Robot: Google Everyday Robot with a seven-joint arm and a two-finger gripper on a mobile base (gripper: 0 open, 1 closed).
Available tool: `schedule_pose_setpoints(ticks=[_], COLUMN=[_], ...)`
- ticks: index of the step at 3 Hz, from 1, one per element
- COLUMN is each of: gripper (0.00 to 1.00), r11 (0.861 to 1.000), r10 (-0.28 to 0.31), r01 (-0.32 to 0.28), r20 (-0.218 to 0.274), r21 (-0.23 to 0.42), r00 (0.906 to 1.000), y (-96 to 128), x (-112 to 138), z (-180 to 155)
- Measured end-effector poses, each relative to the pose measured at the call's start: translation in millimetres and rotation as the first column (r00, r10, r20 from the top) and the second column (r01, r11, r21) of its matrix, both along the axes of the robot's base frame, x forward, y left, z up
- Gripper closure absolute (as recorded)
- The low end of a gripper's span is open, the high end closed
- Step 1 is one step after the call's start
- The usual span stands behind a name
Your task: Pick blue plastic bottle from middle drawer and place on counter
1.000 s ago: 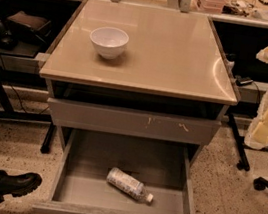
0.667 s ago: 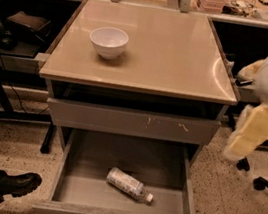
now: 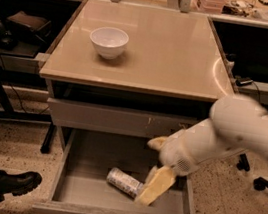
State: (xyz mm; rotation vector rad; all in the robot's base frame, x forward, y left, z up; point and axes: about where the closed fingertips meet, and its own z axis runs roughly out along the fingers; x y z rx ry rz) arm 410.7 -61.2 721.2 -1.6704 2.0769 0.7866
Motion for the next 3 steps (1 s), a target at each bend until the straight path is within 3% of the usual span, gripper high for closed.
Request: schedule_pose_setpoints(ticks=[1,2,3], gripper=[0.0,0.0,0.0], r11=[0.993,0.989,0.991], r10=[0.044,-0.008,-0.087], r01=[-0.033,0.025,0.098], r20=[-0.098,-0.118,-0.111], r21=[0.11,0.146,0.095], r00=[0.9942,0.993,0.99], y=[58,65,66], x=[-12,0,3], z=[-95,-126,-132])
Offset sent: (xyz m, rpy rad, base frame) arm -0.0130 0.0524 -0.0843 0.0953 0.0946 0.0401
